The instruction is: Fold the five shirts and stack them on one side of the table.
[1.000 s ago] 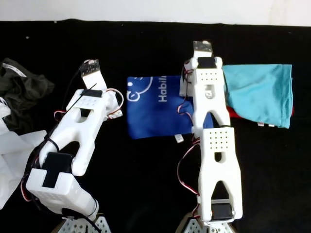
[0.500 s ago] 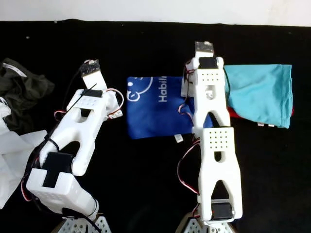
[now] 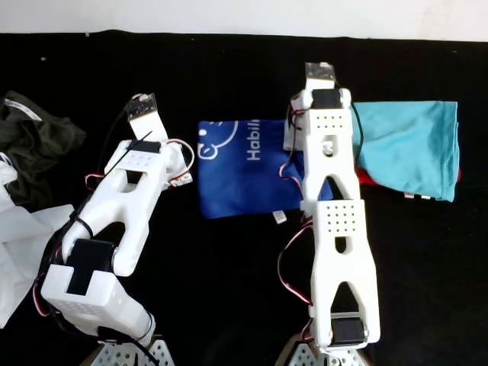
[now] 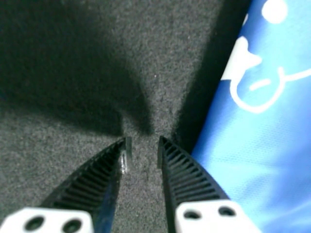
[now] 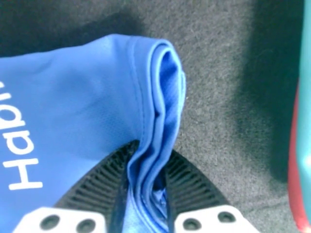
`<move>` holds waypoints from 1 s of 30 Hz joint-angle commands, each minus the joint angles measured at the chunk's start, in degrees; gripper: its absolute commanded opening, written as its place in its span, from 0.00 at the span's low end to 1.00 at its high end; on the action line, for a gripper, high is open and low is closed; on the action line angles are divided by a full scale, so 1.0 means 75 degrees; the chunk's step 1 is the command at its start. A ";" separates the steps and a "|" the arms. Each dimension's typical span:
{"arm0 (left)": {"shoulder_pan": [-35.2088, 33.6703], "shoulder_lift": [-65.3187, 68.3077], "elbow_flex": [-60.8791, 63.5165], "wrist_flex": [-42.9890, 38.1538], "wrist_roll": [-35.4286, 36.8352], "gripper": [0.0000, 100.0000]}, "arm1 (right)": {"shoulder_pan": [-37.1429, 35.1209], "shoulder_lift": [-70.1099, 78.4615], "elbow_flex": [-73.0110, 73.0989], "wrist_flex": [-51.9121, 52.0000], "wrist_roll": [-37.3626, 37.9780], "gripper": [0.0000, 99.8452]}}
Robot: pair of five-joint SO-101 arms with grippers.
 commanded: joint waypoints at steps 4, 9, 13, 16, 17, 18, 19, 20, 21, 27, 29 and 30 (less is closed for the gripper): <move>-0.0076 -0.0029 -0.0029 -0.0105 -0.0023 0.10 | 0.0557 -0.1858 0.0756 0.0111 -0.0035 0.01; -0.0076 -0.0029 -0.0029 -0.0105 -0.0023 0.10 | 0.0709 -0.3722 0.2854 0.0076 0.0000 0.01; -0.0076 -0.0029 -0.0029 -0.0105 -0.0023 0.10 | 0.0697 -0.4413 0.3827 0.0053 0.0246 0.01; -0.0076 -0.0029 -0.0029 -0.0105 -0.0023 0.10 | 0.0850 -0.4460 0.3851 0.0053 0.0738 0.01; -0.0076 -0.0029 -0.0029 -0.0105 -0.0023 0.10 | 0.0920 -0.4460 0.3851 0.0041 0.0856 0.01; -0.0076 -0.0029 -0.0029 -0.0105 -0.0023 0.10 | 0.0990 -0.4460 0.3851 -0.0029 0.0961 0.01; -0.0076 -0.0029 -0.0029 -0.0105 -0.0023 0.10 | 0.1049 -0.4460 0.3874 -0.0111 0.1008 0.01; -0.0076 -0.0029 -0.0029 -0.0105 -0.0023 0.10 | 0.1096 -0.4448 0.3897 -0.0217 0.1008 0.01; -0.0076 -0.0029 -0.0029 -0.0105 -0.0023 0.10 | 0.1108 -0.4448 0.3909 -0.0358 0.0985 0.01; -0.0076 -0.0029 -0.0029 -0.0117 -0.0023 0.10 | 0.0463 -0.3780 0.3851 -0.0533 0.0961 0.01; -0.0076 -0.0029 -0.0029 -0.0117 -0.0023 0.10 | 0.0123 -0.3569 0.3851 -0.0545 0.0961 0.01; -0.0076 -0.0029 -0.0029 -0.0117 -0.0023 0.10 | -0.0064 -0.3487 0.3851 -0.0568 0.0961 0.01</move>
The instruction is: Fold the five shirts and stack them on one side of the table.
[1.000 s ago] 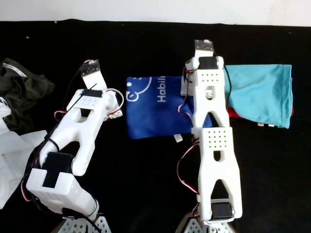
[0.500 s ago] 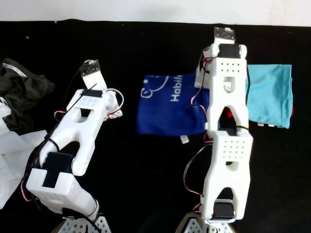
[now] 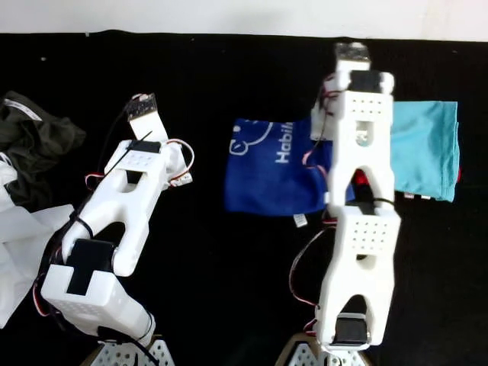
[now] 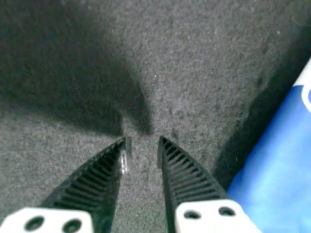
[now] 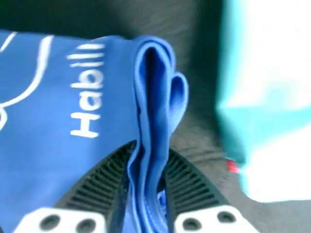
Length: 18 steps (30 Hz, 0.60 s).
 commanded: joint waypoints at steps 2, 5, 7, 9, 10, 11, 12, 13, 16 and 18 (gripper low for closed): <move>-0.0088 -0.0029 -0.0029 -0.0094 -0.0023 0.10 | -0.0803 0.0111 -0.0076 -0.0334 0.0082 0.01; -0.0275 -0.0135 -0.0029 -0.0070 -0.0012 0.10 | -0.1014 0.0205 -0.0064 -0.0779 0.0082 0.01; -0.0393 -0.0135 -0.0100 0.0047 -0.0012 0.10 | -0.1014 0.0205 -0.0006 -0.1061 0.0117 0.01; -0.0428 -0.0158 -0.0076 0.0059 -0.0012 0.10 | -0.0908 0.0217 -0.0006 -0.1131 0.0129 0.01; -0.0428 -0.0158 -0.0064 0.0047 -0.0012 0.10 | -0.0850 0.0217 -0.0006 -0.1096 0.0141 0.01; -0.0416 -0.0135 -0.0064 0.0047 -0.0012 0.10 | -0.0803 0.0193 -0.0006 -0.1026 0.0141 0.02; -0.0416 -0.0123 -0.0064 0.0047 -0.0012 0.10 | -0.0803 0.0193 -0.0064 -0.0838 0.0141 0.05; -0.0416 -0.0123 -0.0064 0.0035 -0.0012 0.10 | -0.0803 0.0193 -0.0064 -0.0674 0.0141 0.08; -0.0416 -0.0111 -0.0029 -0.0117 -0.0012 0.10 | -0.0885 0.0170 -0.0064 -0.0252 0.0094 0.18; -0.0416 -0.0076 -0.0029 -0.0117 -0.0012 0.10 | -0.0932 0.0147 -0.0076 0.0018 0.0094 0.21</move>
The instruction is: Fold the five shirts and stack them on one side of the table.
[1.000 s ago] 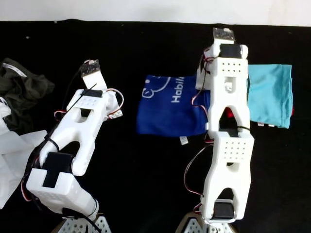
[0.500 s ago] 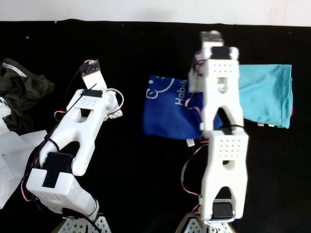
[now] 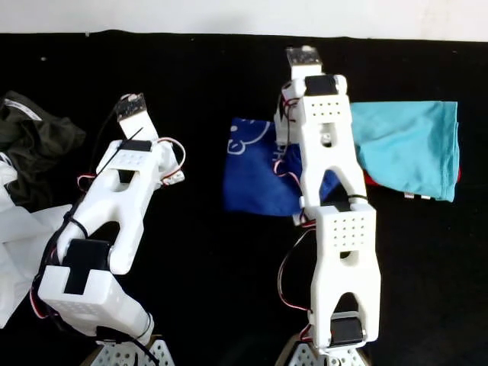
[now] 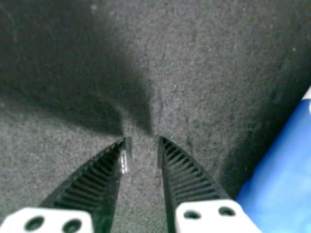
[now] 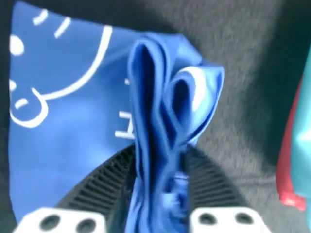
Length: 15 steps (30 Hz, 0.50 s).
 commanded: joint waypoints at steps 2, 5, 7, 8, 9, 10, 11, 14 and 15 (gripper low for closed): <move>-0.0053 0.0076 -0.0076 -0.0117 -0.0012 0.10 | -0.0041 -0.0170 -0.0088 0.0604 0.0023 0.22; -0.0041 0.0182 -0.0100 -0.0129 -0.0012 0.10 | -0.0041 -0.0147 -0.0088 0.0815 0.0023 0.22; -0.0041 0.0182 -0.0100 -0.0223 -0.0012 0.10 | -0.0029 -0.0123 -0.0088 0.0791 0.0023 0.22; -0.0041 0.0182 -0.0100 -0.0234 -0.0012 0.10 | -0.0029 -0.0100 -0.0088 0.0756 0.0023 0.22; -0.0041 0.0182 -0.0100 -0.0234 -0.0012 0.10 | -0.0018 -0.0100 -0.0029 0.0662 0.0023 0.22; -0.0041 0.0182 -0.0100 -0.0234 -0.0012 0.10 | -0.0018 -0.0088 -0.0006 0.0592 0.0023 0.22; -0.0041 0.0182 -0.0100 -0.0234 -0.0012 0.10 | -0.0018 -0.0064 -0.0006 0.0557 0.0012 0.22; -0.0041 0.0182 -0.0100 -0.0234 -0.0012 0.10 | -0.0006 0.0240 -0.0076 0.0557 0.0012 0.22; -0.0041 0.0182 -0.0100 -0.0234 -0.0012 0.10 | -0.0006 0.0369 -0.0076 0.0568 0.0012 0.22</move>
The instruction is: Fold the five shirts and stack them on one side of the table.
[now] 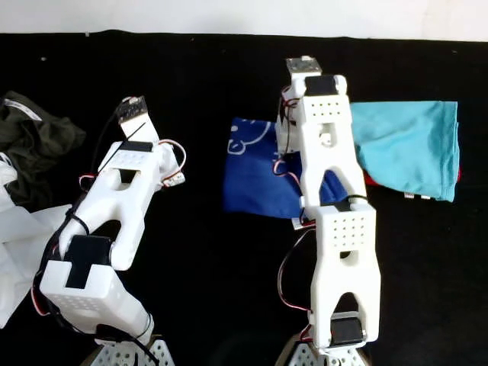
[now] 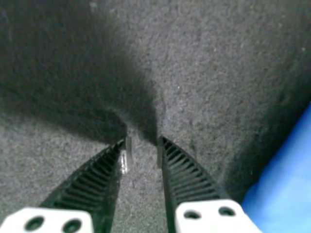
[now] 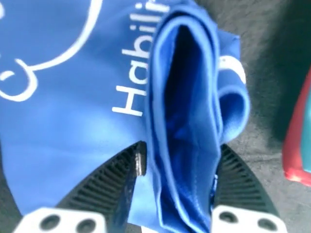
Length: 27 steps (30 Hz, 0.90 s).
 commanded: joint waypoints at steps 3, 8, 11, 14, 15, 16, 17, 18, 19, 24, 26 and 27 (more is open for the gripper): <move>-0.0041 -0.0053 -0.0100 -0.0105 -0.0012 0.10 | 0.0064 0.0533 -0.0088 -0.0029 0.0012 0.22; -0.0041 -0.0053 -0.0100 -0.0105 -0.0012 0.10 | 0.0229 0.1002 -0.0100 -0.0311 0.0059 0.22; -0.0041 -0.0053 -0.0100 -0.0105 -0.0012 0.10 | 0.0393 0.1096 -0.0100 -0.0287 0.0059 0.15; -0.0041 -0.0053 -0.0100 -0.0105 -0.0012 0.10 | 0.0697 0.0873 -0.0135 -0.0264 0.0059 0.01; -0.0041 -0.0053 -0.0100 -0.0105 -0.0012 0.10 | 0.0815 0.0744 -0.0205 -0.0229 0.0059 0.02; -0.0041 -0.0053 -0.0100 -0.0105 -0.0012 0.10 | 0.0932 0.0604 -0.0299 -0.0182 0.0070 0.00; -0.0041 -0.0053 -0.0100 -0.0105 -0.0012 0.10 | 0.1026 0.0451 -0.0463 -0.0111 0.0070 0.00; -0.0041 -0.0053 -0.0100 -0.0105 -0.0012 0.10 | 0.1096 0.0287 -0.0662 0.0029 0.0070 0.01; -0.0041 -0.0053 -0.0100 -0.0152 -0.0012 0.10 | 0.1131 0.0123 -0.0897 0.0193 0.0082 0.01; -0.0041 -0.0053 -0.0100 -0.0164 -0.0012 0.10 | 0.1119 -0.1026 -0.1037 0.0275 0.0656 0.01; -0.0041 -0.0053 -0.0100 -0.0164 -0.0012 0.10 | 0.1084 -0.1530 -0.0733 0.0275 0.0914 0.01; -0.0041 -0.0053 -0.0100 -0.0164 -0.0012 0.10 | 0.1084 -0.1788 -0.0545 0.0275 0.0985 0.01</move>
